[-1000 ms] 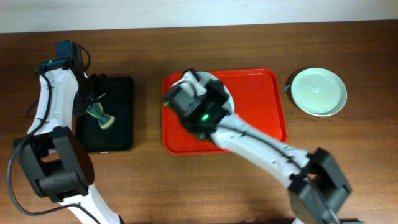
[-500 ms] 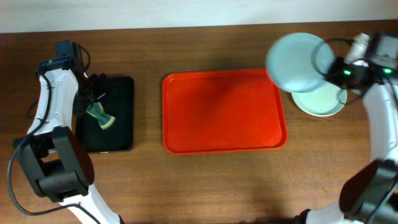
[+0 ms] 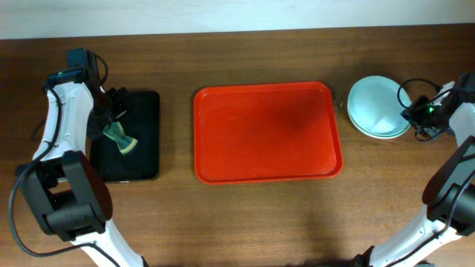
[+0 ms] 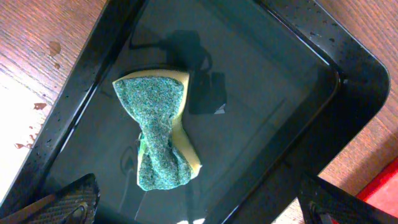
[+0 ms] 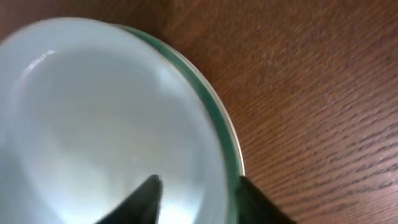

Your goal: Clean dirty plates on tray and stack at the side

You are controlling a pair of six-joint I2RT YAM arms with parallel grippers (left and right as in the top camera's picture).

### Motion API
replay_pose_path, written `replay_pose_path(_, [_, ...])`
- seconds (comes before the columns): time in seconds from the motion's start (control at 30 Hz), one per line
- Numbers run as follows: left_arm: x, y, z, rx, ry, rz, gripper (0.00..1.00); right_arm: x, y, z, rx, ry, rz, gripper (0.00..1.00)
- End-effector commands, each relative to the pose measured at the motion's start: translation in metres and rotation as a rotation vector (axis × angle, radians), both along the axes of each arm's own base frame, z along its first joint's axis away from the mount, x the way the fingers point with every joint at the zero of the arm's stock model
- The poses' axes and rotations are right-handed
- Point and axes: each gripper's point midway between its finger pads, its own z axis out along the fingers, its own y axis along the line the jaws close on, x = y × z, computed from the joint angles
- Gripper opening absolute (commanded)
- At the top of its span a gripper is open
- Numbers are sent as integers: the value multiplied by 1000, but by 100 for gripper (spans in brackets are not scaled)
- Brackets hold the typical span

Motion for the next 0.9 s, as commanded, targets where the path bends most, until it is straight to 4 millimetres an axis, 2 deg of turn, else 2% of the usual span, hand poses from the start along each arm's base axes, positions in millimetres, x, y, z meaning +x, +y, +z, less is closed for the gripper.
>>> replay_pose_path(0.0, [4,-1,11,-1,-30,-17,99,0,-5,23,-34,-22,-14,56])
replay_pose_path(0.03, [4,-1,11,-1,-30,-17,99,-6,-12,31,-72,0,-51,60])
replay_pose_path(0.13, [4,-1,11,-1,-30,-17,99,-24,-30,67,-185,31,-163,62])
replay_pose_path(0.23, [4,-1,11,-1,-30,-17,99,-35,-31,123,-265,-42,-190,72])
replay_pose_path(0.27, [4,-1,11,-1,-30,-17,99,-40,-26,142,-274,-73,-194,92])
replay_pose_path(0.3, [4,-1,11,-1,-30,-17,100,-44,-21,157,-275,-100,-199,99])
replay_pose_path(0.33, [4,-1,11,-1,-30,-17,99,-51,-11,173,-266,-124,-204,99])
replay_pose_path(0.47, [4,-1,11,-1,-30,-17,99,-84,37,215,-239,-157,-166,99])
replay_pose_path(0.6, [4,-1,11,-1,-30,-17,99,-123,96,253,-254,-223,-65,99])
replay_pose_path(0.63, [4,-1,11,-1,-30,-17,99,-137,119,266,-264,-273,-17,99])
replay_pose_path(0.77, [4,-1,11,-1,-31,-17,99,-175,169,285,-254,-373,112,98])
replay_pose_path(0.87, [4,-1,11,-1,-30,-17,99,-208,190,292,-252,-405,168,99])
